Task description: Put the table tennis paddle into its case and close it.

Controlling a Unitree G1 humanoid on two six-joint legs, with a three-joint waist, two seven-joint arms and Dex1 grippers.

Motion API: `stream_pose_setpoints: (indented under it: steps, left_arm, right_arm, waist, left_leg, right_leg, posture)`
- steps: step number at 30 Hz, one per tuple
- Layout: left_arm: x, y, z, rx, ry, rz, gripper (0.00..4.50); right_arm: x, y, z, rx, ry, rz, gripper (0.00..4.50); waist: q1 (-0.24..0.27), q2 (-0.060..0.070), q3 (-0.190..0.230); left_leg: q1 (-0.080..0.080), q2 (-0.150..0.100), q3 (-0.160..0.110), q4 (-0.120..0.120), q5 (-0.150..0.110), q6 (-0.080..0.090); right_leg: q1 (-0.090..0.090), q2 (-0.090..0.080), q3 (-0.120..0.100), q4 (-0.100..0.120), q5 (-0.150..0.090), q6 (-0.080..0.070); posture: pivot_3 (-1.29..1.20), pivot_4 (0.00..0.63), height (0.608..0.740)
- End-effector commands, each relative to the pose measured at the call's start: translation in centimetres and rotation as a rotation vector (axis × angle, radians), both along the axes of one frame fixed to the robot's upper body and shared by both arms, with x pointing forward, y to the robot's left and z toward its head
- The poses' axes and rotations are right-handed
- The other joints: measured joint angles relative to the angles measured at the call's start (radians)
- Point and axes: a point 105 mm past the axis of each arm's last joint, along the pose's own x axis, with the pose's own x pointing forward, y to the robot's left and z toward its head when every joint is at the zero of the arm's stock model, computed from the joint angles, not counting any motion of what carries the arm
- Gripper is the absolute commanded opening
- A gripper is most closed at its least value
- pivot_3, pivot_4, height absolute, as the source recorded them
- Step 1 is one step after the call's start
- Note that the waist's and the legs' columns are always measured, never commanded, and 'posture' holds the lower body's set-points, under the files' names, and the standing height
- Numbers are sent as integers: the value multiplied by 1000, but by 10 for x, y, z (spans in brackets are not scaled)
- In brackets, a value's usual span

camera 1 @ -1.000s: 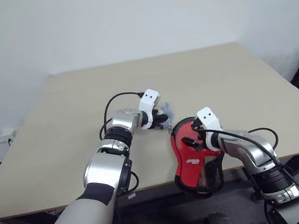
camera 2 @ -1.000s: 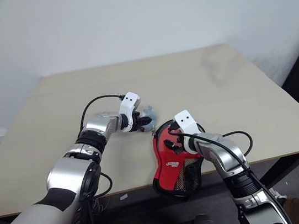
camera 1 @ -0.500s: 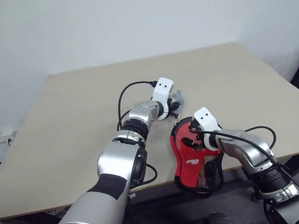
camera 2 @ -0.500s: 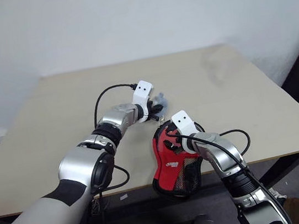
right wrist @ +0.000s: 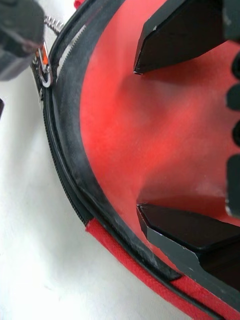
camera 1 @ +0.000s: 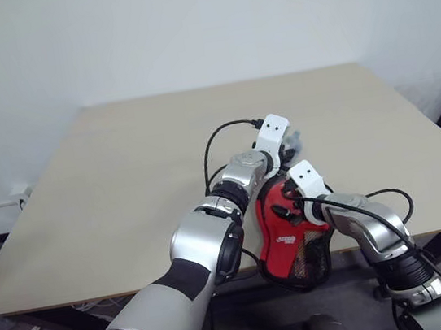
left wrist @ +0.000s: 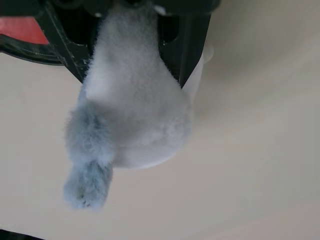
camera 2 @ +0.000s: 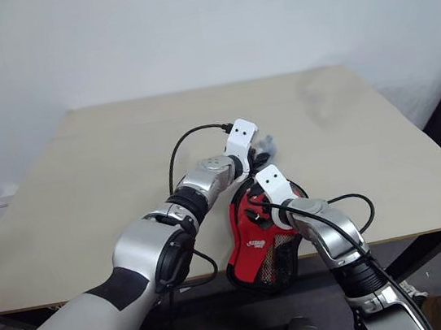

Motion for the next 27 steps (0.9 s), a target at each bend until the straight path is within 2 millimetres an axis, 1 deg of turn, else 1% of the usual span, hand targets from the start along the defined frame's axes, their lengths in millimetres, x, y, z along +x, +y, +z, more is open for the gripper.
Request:
stream_pose_setpoints:
  steps: [1, 3, 5, 8, 11, 16, 21, 24, 27]
  left_arm:
    - [-14, -36, 28, -49, -104, -172, 1045]
    - [-14, -32, 24, -57, -87, -182, 1479]
    - [-13, -27, 21, -53, -78, -173, 2056]
    - [-11, -20, 18, -42, -69, -170, 3154]
    - [-9, -14, 17, -20, -80, -179, 4125]
    - [-5, -1, 32, -123, -45, -220, 4125]
    - [2, 17, 56, -230, -35, -237, 4125]
    - [9, 40, 71, -306, -23, -234, 4125]
    - [10, 66, 75, -332, -14, -258, 4125]
  right_arm:
    - [-12, -9, -29, -57, 121, -25, 4500]
    - [-10, -10, -28, -52, 117, -34, 4500]
    - [-9, -11, -27, -48, 114, -36, 4500]
    - [-9, -11, -27, -48, 110, -37, 4500]
    - [-8, -12, -26, -50, 101, -40, 4500]
    - [-6, -13, -19, -40, 57, -21, 4500]
    - [-9, -9, -11, 6, 34, 24, 4500]
    - [-14, -4, -3, 42, 8, 77, 4500]
    - [-15, -4, 10, 72, -40, 103, 4500]
  waist:
    - [1, 0, 0]
    - [2, 0, 0]
    - [1, 0, 0]
    - [0, 0, 0]
    - [-2, 0, 0]
    - [-5, 0, 0]
    - [-6, 0, 0]
    - [-7, 0, 0]
    - [-12, 1, 0]
  left_leg:
    - [0, 0, 0, 0, 0, 0]
    - [0, 0, 0, 0, 0, 0]
    - [0, 0, 0, 0, 0, 0]
    - [0, 0, 0, 0, 0, 0]
    - [0, 0, 0, 0, 0, 0]
    - [0, 0, 0, 0, 0, 0]
    - [0, 0, 0, 0, 0, 0]
    - [0, 0, 0, 0, 0, 0]
    - [0, 1, 0, -1, 0, 0]
  right_leg:
    - [0, 0, 0, 0, 0, 0]
    - [1, 0, 0, 0, 0, 0]
    - [1, 0, -1, 0, 0, 0]
    - [0, 0, -1, 0, 0, 0]
    - [0, 0, -1, 0, 0, 0]
    - [0, 0, 0, 0, 0, 0]
    - [0, 0, 0, 0, 0, 0]
    - [0, 0, -1, 0, 0, 0]
    - [-2, 1, 0, 0, 0, 0]
  posture:
    - [0, 0, 740]
    - [0, 0, 740]
    - [0, 0, 740]
    - [0, 0, 740]
    - [0, 0, 740]
    - [0, 0, 740]
    - [0, 0, 740]
    - [0, 0, 740]
    - [0, 0, 740]
